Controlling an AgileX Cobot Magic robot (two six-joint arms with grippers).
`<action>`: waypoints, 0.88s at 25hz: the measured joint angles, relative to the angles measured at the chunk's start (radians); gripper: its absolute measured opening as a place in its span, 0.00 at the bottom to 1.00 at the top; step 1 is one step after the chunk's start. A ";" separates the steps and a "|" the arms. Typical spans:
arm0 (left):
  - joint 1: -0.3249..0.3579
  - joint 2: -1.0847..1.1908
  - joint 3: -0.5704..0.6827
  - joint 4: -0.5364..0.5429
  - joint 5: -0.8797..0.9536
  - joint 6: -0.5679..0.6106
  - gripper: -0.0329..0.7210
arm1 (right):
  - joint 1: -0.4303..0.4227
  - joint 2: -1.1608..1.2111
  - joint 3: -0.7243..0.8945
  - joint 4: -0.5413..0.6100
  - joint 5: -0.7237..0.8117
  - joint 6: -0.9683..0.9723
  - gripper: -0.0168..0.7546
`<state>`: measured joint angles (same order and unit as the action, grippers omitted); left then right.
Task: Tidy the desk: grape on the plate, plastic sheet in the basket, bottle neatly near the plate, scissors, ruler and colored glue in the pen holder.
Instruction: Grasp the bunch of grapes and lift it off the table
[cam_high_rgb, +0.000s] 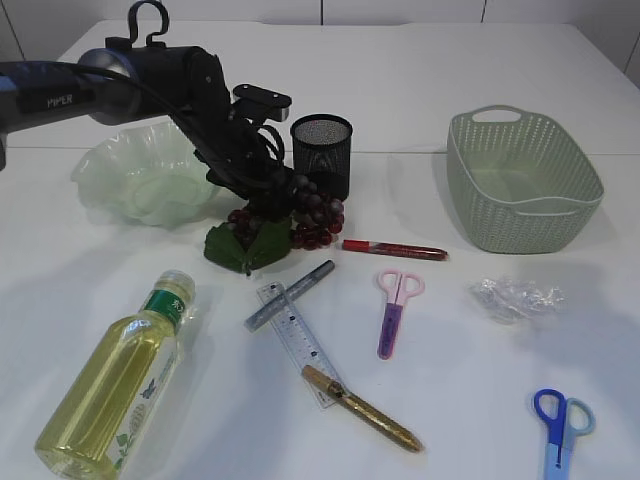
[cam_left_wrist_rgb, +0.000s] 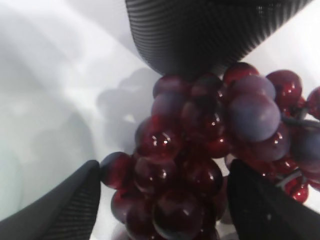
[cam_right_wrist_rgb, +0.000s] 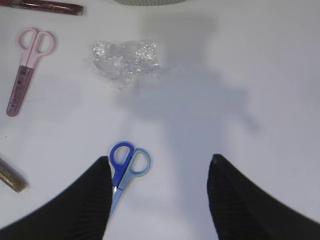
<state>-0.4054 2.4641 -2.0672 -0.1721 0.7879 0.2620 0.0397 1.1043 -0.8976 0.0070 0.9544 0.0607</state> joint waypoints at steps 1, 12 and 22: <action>0.000 0.000 0.000 0.000 -0.002 0.000 0.81 | 0.000 0.000 0.000 0.000 0.000 0.000 0.64; 0.000 0.024 -0.002 0.000 -0.005 0.000 0.79 | 0.000 0.000 -0.003 0.000 0.000 -0.002 0.64; 0.000 0.032 -0.007 0.000 0.011 0.000 0.50 | 0.000 0.000 -0.003 0.000 0.000 -0.002 0.64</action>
<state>-0.4054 2.4958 -2.0747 -0.1718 0.7991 0.2620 0.0397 1.1043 -0.9005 0.0070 0.9544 0.0585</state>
